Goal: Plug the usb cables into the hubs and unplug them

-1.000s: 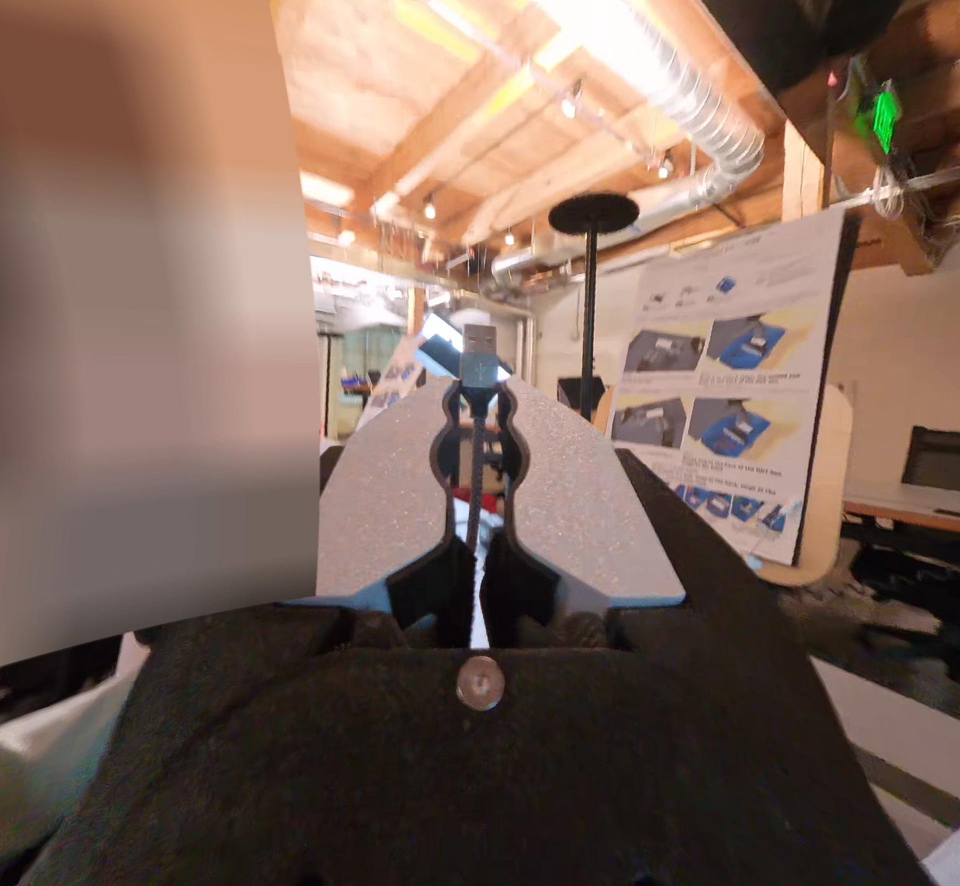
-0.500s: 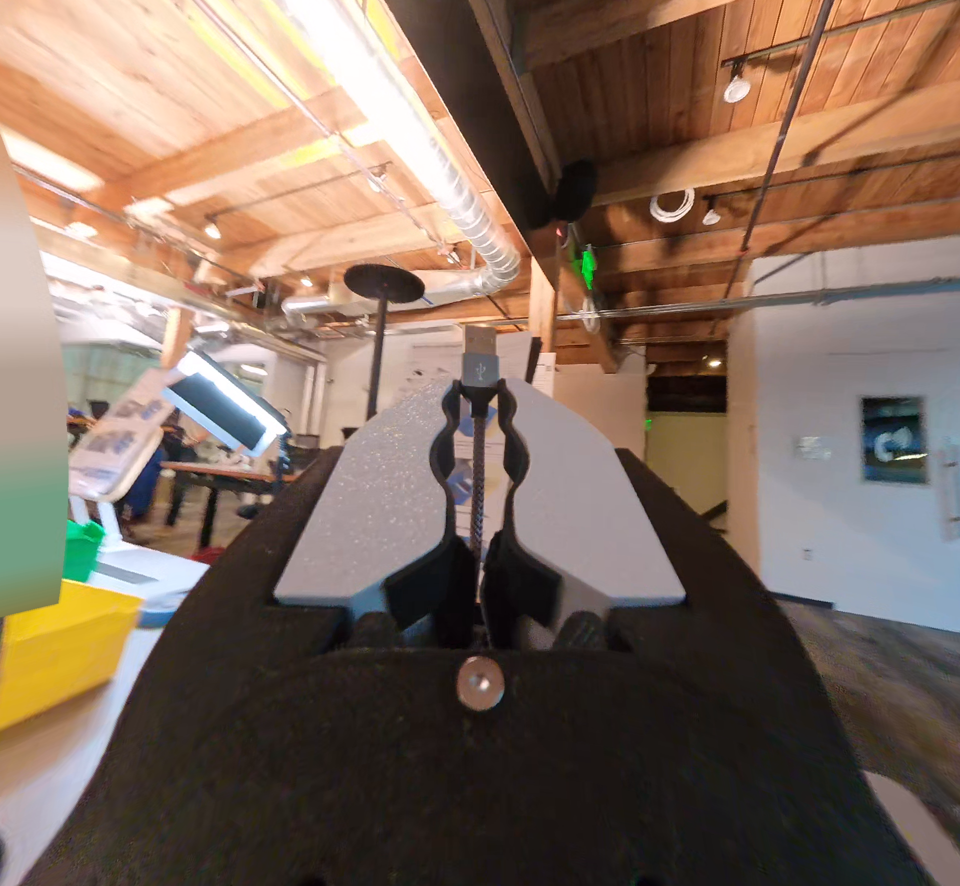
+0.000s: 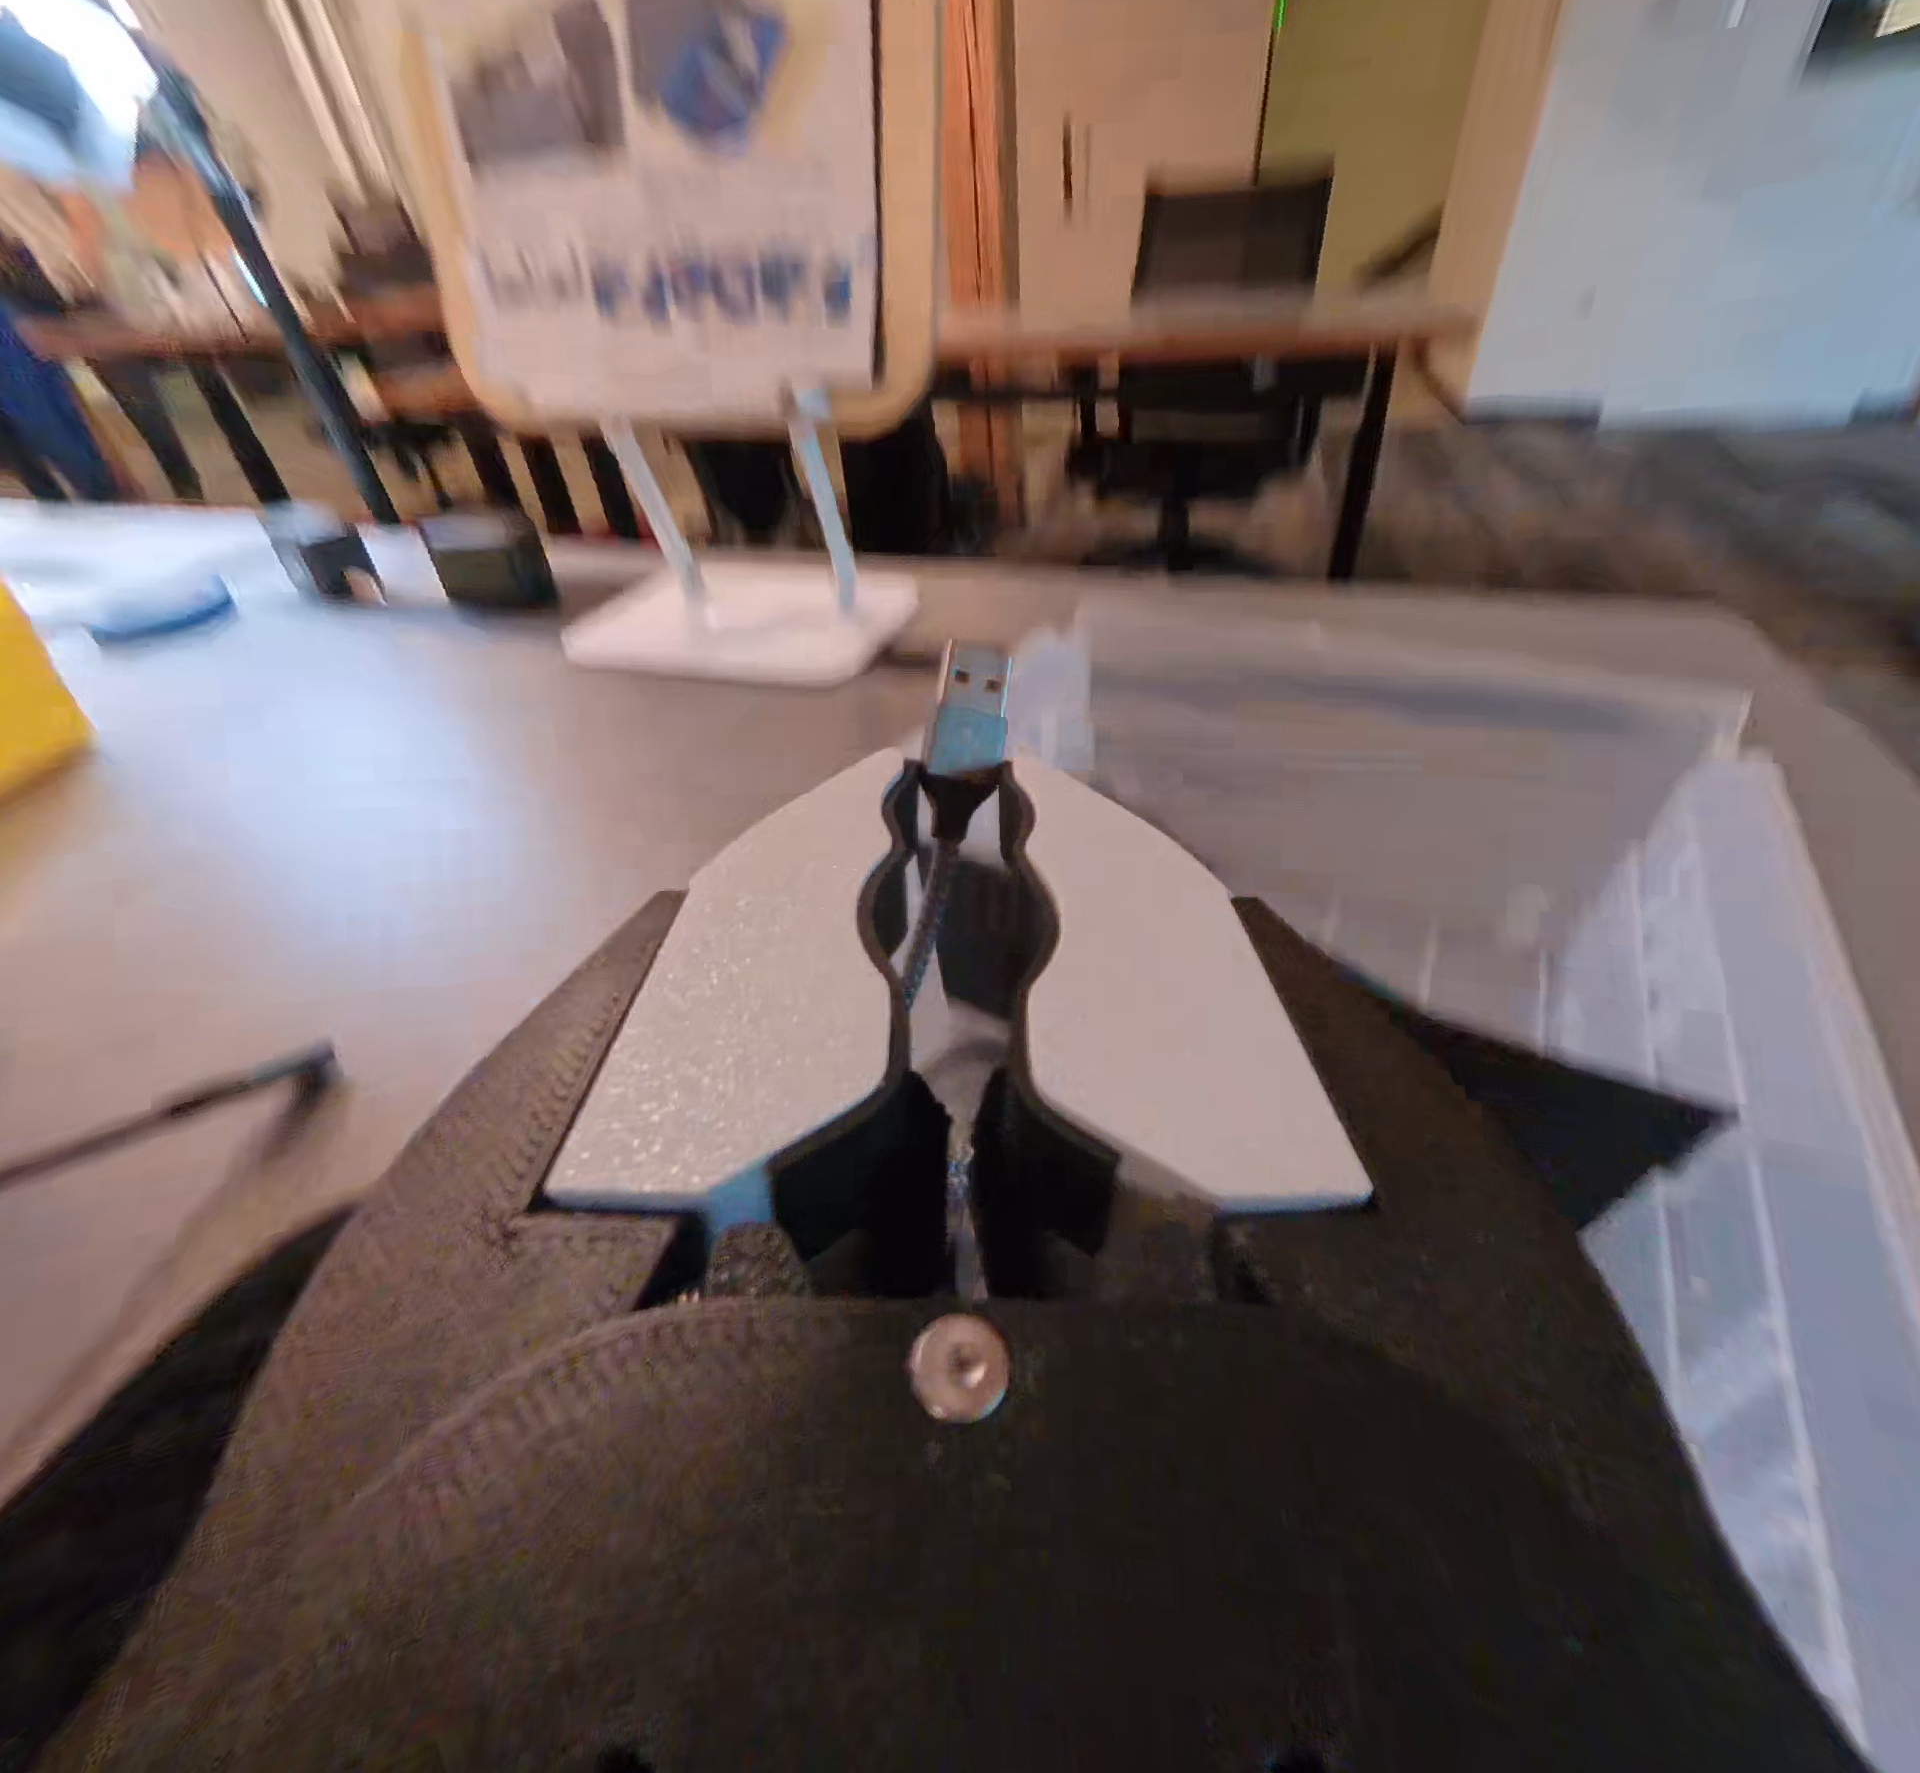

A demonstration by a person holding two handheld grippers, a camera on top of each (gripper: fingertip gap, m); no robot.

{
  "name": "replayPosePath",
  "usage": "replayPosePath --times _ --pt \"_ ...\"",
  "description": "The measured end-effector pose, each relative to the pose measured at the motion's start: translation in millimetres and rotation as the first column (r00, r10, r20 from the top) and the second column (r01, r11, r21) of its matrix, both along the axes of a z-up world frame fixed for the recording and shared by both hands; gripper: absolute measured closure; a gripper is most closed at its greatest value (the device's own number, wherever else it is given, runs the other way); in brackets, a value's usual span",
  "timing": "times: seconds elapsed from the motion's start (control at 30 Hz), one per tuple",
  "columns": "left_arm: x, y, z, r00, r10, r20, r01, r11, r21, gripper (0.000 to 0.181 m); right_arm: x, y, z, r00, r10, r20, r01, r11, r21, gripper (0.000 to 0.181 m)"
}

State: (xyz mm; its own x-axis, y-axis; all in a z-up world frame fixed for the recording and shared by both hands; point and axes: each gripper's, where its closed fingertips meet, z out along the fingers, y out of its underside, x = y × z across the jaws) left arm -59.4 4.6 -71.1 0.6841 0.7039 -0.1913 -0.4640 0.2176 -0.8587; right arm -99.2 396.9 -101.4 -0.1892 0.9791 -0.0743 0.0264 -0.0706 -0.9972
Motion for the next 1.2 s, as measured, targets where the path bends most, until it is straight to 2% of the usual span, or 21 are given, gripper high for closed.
replayPosePath --times 0.1,0.17,0.23,0.3,0.37,0.47,0.57,0.63,0.7,0.77,0.83,0.87,0.93,1.0,1.07,1.2 --pt "1.3 0.7 0.5 1.000 -0.002 -0.005 0.002 1.000 0.001 0.158 2.2 1.1 -54.3 0.958 -0.062 0.281 0.026 0.991 0.128 0.168" --pt "2.6 1.7 0.7 1.000 -0.002 -0.012 0.002 1.000 -0.003 0.158 6.4 5.1 -81.6 0.902 -0.128 0.412 0.042 0.976 0.212 0.151" --pt "4.0 2.0 1.3 1.000 0.001 -0.023 -0.001 1.000 -0.004 0.157 10.8 10.2 -91.7 0.865 -0.202 0.460 0.076 0.958 0.278 0.133" --pt "4.7 2.0 1.7 0.999 0.003 -0.032 -0.003 1.000 -0.002 0.158 14.6 13.0 -80.5 0.873 -0.274 0.404 0.139 0.933 0.331 0.128" --pt "4.4 1.4 2.0 0.999 0.006 -0.035 -0.006 1.000 0.004 0.158 18.7 6.4 -54.3 0.911 -0.306 0.276 0.200 0.914 0.354 0.126" --pt "3.0 0.3 1.5 0.999 0.016 -0.035 -0.016 1.000 0.008 0.158 25.6 -28.9 -9.6 0.968 -0.247 0.039 0.218 0.911 0.350 0.123" --pt "1.4 -0.9 0.6 0.999 0.034 -0.036 -0.034 0.999 0.006 0.157 32.6 -61.0 10.6 0.977 -0.206 -0.054 0.209 0.879 0.428 0.124" --pt "2.1 -1.1 0.9 0.999 0.037 -0.038 -0.037 0.999 0.007 0.157 35.1 -88.9 18.6 0.990 -0.116 -0.079 0.140 0.875 0.464 0.123" --pt "4.1 -0.1 1.9 0.998 0.037 -0.044 -0.036 0.999 0.011 0.158 42.1 -138.5 28.3 0.987 0.107 -0.121 -0.049 0.911 0.409 0.128" --pt "6.1 2.3 2.1 0.998 0.039 -0.052 -0.039 0.999 0.005 0.158 58.5 -195.0 35.9 0.916 0.360 -0.176 -0.307 0.913 0.268 0.130" --pt "7.2 4.4 1.7 0.997 0.046 -0.060 -0.046 0.999 -0.005 0.158 76.1 -241.3 36.2 0.810 0.540 -0.227 -0.527 0.841 0.122 0.132" --pt "7.6 5.2 1.0 0.997 0.050 -0.062 -0.051 0.999 -0.013 0.158 79.9 -258.3 34.3 0.770 0.590 -0.242 -0.593 0.803 0.068 0.133" --pt "7.9 6.8 0.2 0.996 0.055 -0.067 -0.057 0.998 -0.026 0.158 80.8 -286.6 26.8 0.723 0.651 -0.231 -0.669 0.743 0.003 0.133" --pt "7.6 7.5 -0.4 0.996 0.057 -0.065 -0.059 0.998 -0.031 0.158 84.2 -311.5 13.8 0.682 0.708 -0.181 -0.719 0.695 0.005 0.132" --pt "6.8 6.9 -0.4 0.997 0.059 -0.058 -0.061 0.998 -0.028 0.157 84.9 -326.3 1.3 0.677 0.726 -0.124 -0.725 0.686 0.064 0.130" --pt "5.4 4.4 0.1 0.998 0.055 -0.035 -0.055 0.998 -0.010 0.158 82.3 -335.8 -9.2 0.706 0.704 -0.077 -0.680 0.705 0.202 0.132"
